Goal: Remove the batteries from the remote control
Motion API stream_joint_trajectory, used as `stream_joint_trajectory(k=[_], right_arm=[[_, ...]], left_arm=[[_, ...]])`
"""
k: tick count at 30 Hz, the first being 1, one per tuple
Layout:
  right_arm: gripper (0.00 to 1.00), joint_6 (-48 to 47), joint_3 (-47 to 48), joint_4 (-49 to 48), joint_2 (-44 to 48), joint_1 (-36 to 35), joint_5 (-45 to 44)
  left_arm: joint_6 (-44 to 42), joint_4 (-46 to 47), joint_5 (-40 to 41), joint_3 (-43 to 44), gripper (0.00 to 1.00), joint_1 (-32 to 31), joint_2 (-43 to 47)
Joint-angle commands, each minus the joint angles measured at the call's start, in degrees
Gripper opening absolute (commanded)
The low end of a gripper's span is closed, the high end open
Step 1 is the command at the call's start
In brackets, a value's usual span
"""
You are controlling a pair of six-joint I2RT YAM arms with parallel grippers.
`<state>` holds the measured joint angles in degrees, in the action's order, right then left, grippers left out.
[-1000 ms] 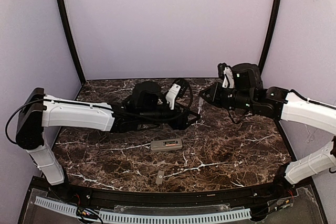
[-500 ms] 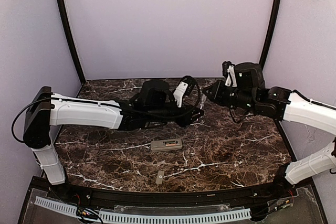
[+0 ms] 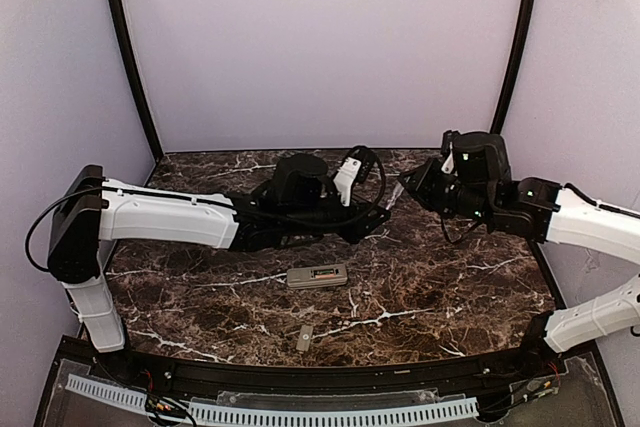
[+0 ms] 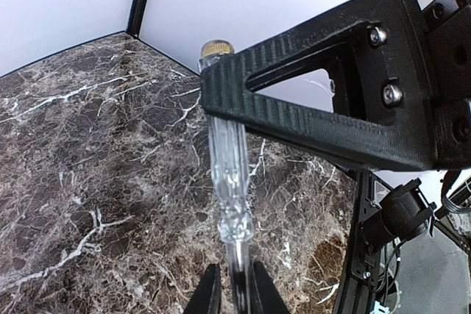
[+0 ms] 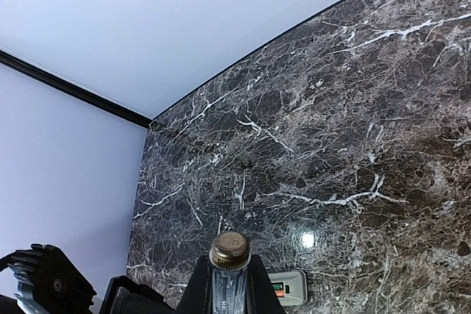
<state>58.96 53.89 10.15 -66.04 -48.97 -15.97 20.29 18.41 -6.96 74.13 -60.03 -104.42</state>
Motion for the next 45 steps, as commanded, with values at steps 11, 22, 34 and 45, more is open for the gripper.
stream_joint_trajectory(k=[11, 22, 34, 45], right_arm=[[0.00, 3.66, -5.73, -4.81, 5.42, -2.62, 0.57], [0.89, -5.82, -4.36, 4.75, 12.33, -0.18, 7.63], [0.96, -19.93, 3.53, 15.90, 11.53, 12.01, 30.45], [0.97, -29.67, 12.90, 25.17, 4.80, 19.33, 47.24]], left_arm=[[-2.06, -0.64, 1.92, 1.79, 0.00, 0.96, -0.94], [-13.33, -4.95, 1.71, -2.45, 0.00, 0.97, 4.62], [-22.63, -6.50, -0.97, -6.28, 0.00, 2.27, 9.45], [-30.35, -6.25, -7.86, -11.33, 0.00, 5.59, 15.01]])
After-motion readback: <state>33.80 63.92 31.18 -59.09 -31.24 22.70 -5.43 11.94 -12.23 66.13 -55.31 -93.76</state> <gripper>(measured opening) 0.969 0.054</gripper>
